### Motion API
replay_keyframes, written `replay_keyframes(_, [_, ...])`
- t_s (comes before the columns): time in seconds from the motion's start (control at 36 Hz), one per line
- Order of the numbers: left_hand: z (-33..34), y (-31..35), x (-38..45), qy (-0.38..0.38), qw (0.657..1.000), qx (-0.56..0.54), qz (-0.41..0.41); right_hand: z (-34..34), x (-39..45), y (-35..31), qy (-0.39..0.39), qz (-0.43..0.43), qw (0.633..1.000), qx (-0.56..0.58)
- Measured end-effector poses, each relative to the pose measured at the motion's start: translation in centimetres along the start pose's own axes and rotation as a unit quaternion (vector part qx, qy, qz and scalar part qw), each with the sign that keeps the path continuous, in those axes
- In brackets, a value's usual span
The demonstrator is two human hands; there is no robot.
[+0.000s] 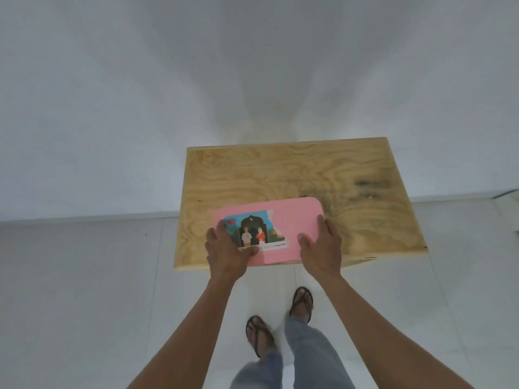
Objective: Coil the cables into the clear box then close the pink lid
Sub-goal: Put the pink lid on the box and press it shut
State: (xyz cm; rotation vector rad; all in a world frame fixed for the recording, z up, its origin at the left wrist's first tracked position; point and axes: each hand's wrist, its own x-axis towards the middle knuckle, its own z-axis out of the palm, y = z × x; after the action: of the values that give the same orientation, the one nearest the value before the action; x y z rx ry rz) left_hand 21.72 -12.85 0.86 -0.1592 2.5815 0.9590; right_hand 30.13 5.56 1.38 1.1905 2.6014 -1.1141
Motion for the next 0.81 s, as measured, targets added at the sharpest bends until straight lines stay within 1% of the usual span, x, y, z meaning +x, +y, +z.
replay_keyframes(0.22, [0.3,0.3,-0.2,0.011,1.0,0.002,0.022,0.2,0.5,0.4,0.029,-0.002,1.0,-0.001])
replay_keyframes(0.5, [0.5,0.0,0.7,-0.024,0.998,0.05,0.034,0.9,0.4,1.4,0.014,-0.005,1.0,-0.017])
replay_keyframes(0.64, [1.2,-1.3,1.1,-0.034,0.998,0.026,0.046,1.4,0.4,1.7,0.002,-0.025,0.999,-0.031])
replay_keyframes(0.72, [1.7,-1.9,1.2,-0.045,0.996,0.028,0.066,2.0,0.5,2.0,-0.004,-0.029,0.999,-0.033])
replay_keyframes(0.81, [1.9,-2.5,1.2,-0.04,0.994,0.042,0.095,2.6,0.5,2.4,0.007,-0.037,0.999,-0.027])
